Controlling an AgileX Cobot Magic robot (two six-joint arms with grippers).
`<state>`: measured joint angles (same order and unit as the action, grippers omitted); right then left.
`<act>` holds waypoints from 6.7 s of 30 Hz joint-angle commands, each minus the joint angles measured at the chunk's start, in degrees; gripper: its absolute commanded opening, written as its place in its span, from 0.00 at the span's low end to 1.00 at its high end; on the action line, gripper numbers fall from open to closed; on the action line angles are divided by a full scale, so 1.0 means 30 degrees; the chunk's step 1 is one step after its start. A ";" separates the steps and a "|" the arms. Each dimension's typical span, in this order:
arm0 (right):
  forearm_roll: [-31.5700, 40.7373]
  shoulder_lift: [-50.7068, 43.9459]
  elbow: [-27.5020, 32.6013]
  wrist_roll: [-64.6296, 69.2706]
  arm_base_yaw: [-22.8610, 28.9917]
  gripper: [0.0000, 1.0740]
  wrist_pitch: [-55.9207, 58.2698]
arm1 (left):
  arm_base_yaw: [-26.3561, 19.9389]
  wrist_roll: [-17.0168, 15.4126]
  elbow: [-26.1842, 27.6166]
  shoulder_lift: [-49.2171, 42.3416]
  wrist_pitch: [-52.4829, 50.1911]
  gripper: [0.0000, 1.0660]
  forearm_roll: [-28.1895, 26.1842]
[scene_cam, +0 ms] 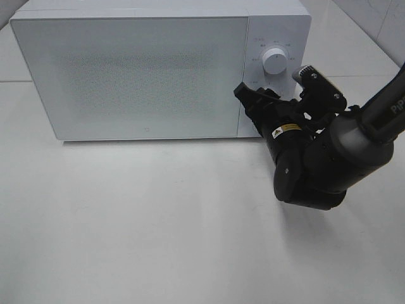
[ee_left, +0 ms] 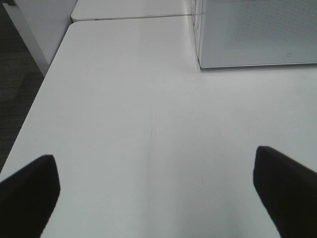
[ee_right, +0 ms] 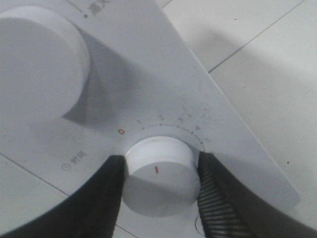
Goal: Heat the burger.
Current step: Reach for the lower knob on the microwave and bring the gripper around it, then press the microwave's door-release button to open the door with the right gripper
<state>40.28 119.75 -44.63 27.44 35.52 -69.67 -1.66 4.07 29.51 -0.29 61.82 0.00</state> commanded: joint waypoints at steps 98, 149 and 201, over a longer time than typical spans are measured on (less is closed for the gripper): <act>-0.2273 -0.3189 0.4565 1.5317 0.0688 0.72 -0.0917 | -0.0057 -0.0115 0.0000 -0.0286 -0.0191 0.94 -0.0134; -1.1765 -1.3732 -0.1222 -0.9148 0.0668 0.70 3.6211 | -0.0057 -0.0115 0.0000 -0.0286 -0.0191 0.94 -0.0134; -1.2643 -3.8331 0.4717 -0.9492 -0.9950 0.70 4.0585 | -0.0057 -0.0115 0.0000 -0.0286 -0.0191 0.94 -0.0134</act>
<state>2.86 5.44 -30.65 -1.43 6.07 52.25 -1.66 4.07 29.51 -0.29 61.82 0.00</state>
